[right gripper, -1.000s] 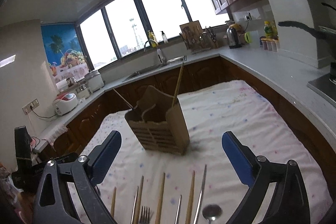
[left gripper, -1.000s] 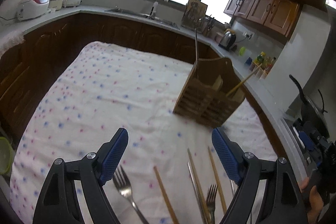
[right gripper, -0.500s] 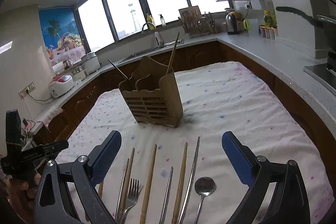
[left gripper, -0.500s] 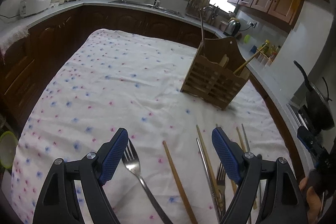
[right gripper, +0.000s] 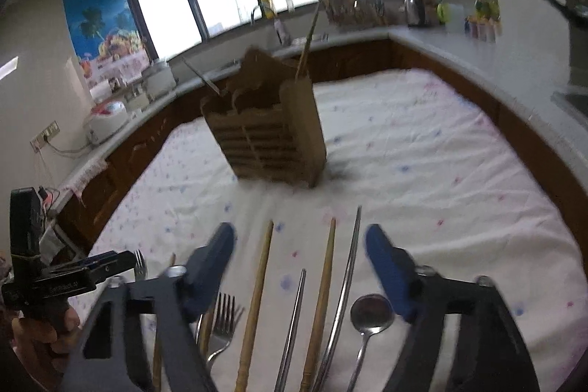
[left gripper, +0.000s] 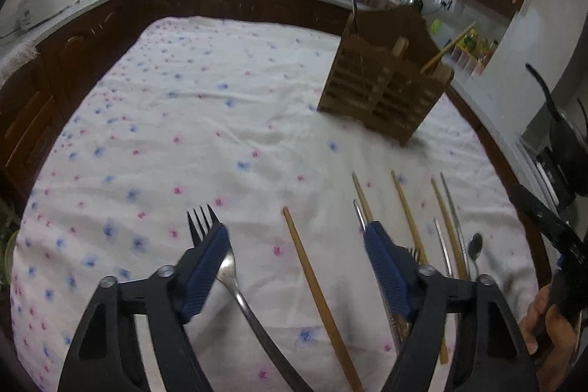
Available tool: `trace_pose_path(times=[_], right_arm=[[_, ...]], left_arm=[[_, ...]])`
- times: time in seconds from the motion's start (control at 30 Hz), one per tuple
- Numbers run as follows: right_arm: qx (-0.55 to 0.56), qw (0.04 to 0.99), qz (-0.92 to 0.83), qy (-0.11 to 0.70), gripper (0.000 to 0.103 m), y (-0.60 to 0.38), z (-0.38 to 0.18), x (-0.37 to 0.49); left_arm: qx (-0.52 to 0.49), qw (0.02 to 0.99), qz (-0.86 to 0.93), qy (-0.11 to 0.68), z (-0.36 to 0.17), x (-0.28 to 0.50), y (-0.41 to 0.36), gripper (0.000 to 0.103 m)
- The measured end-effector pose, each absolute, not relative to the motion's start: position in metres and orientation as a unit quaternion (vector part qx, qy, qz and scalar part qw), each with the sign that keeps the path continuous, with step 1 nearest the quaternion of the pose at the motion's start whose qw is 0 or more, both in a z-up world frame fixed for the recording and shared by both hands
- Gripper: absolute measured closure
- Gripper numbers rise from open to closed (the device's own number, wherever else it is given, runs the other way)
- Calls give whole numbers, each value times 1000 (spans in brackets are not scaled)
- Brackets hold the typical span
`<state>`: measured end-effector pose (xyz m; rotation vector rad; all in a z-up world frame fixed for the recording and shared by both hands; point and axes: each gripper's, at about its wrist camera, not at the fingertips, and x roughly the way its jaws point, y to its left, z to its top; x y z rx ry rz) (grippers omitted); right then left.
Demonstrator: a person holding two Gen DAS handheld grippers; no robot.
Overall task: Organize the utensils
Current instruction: 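Move both tools back down to the remaining utensils, then grasp a wooden chopstick with the left tool while the right tool grasps another wooden chopstick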
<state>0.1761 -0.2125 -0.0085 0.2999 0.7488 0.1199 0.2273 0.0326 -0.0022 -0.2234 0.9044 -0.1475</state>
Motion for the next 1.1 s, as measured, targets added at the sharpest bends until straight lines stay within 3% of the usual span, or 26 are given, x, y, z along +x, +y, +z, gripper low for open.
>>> trace_pose_path(times=[0.17, 0.73, 0.83, 0.97, 1.1], right_arm=[[143, 898, 64, 411, 61, -207, -33, 196], [88, 867, 31, 490, 83, -204, -72, 254], [62, 872, 23, 486, 89, -199, -73, 252], [64, 874, 21, 481, 95, -201, -73, 253], [66, 874, 23, 481, 96, -201, -72, 254]], left_arm=[[-110, 878, -75, 461, -18, 244, 28, 49], [-80, 854, -79, 508, -51, 284, 11, 62], [-49, 859, -72, 505, -53, 287, 0, 80], [-11, 867, -71, 494, -55, 286, -15, 92], [-1, 869, -77, 489, -56, 283, -22, 95]])
